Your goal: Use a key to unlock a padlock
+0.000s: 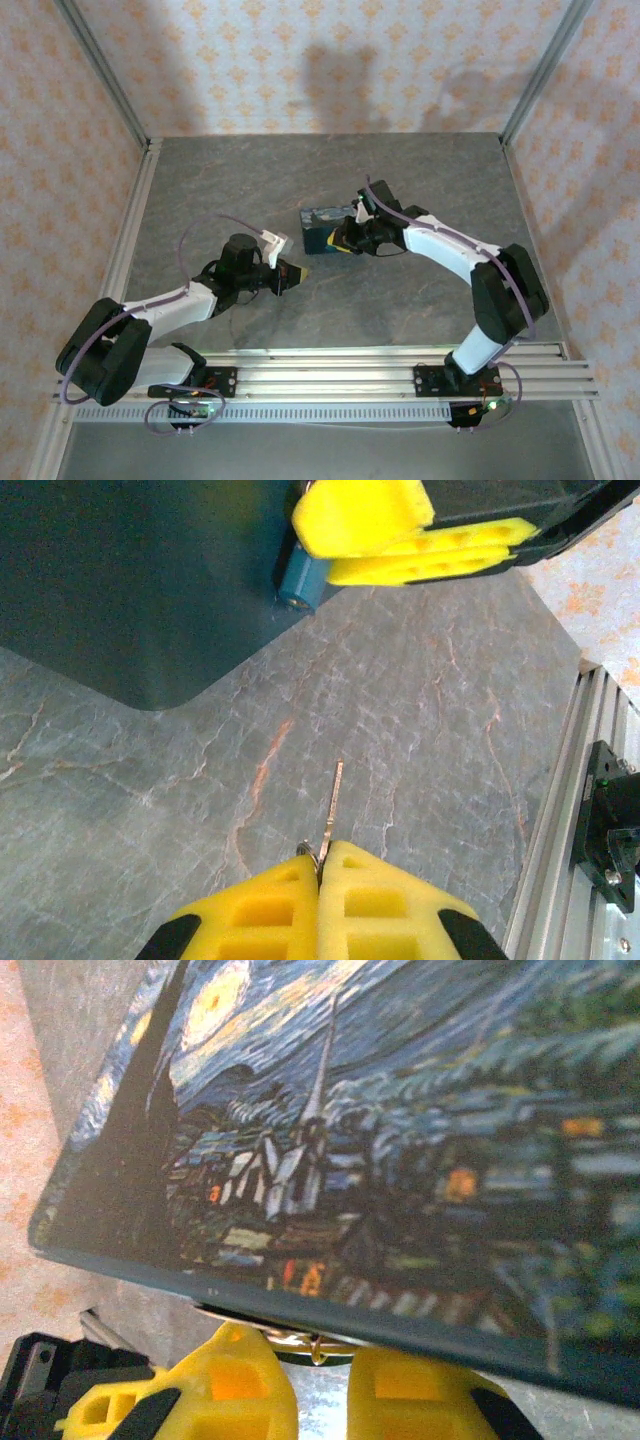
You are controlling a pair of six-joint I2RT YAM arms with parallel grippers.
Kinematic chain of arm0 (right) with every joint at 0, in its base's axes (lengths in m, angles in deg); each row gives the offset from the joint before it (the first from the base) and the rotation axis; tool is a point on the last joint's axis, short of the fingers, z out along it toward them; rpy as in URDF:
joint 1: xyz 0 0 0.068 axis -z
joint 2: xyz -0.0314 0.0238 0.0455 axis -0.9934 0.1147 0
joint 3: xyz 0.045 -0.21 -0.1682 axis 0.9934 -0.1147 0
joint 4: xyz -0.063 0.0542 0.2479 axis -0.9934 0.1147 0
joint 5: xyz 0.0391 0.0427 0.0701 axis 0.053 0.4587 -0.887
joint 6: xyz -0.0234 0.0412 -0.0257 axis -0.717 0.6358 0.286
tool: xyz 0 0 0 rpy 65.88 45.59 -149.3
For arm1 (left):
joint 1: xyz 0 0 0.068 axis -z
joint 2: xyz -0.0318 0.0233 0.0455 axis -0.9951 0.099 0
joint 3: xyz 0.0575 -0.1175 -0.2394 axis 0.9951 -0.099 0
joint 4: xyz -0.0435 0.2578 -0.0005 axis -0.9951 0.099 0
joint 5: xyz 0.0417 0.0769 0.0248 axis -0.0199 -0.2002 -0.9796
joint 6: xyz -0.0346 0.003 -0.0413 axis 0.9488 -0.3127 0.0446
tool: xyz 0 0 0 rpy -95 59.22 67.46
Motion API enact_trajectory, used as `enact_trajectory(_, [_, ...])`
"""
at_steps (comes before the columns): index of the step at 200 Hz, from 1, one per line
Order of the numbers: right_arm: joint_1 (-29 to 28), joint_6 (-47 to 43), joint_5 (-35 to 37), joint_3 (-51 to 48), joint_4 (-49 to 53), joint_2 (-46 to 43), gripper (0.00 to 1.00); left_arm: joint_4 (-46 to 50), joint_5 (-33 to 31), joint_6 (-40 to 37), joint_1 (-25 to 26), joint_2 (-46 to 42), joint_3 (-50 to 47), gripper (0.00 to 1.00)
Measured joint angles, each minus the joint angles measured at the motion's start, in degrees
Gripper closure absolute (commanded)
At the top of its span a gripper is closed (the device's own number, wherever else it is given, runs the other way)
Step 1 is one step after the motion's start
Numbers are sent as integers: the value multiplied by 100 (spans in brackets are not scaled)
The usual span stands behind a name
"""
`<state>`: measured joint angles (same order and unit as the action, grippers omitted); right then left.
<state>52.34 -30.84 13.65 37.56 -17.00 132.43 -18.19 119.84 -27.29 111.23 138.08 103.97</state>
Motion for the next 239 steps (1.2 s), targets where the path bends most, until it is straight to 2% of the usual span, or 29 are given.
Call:
enact_trajectory(101, [48, 195, -522, 4, 98, -15, 100, -1086, 382, 262, 0, 933, 354, 100])
enact_trajectory(165, [50, 192, -590, 4, 98, -15, 100, -1392, 498, 387, -2, 1377, 411, 100])
enact_trajectory(239, [52, 188, -651, 4, 31, -120, 100, -1499, 647, 490, -118, 1460, 422, 100])
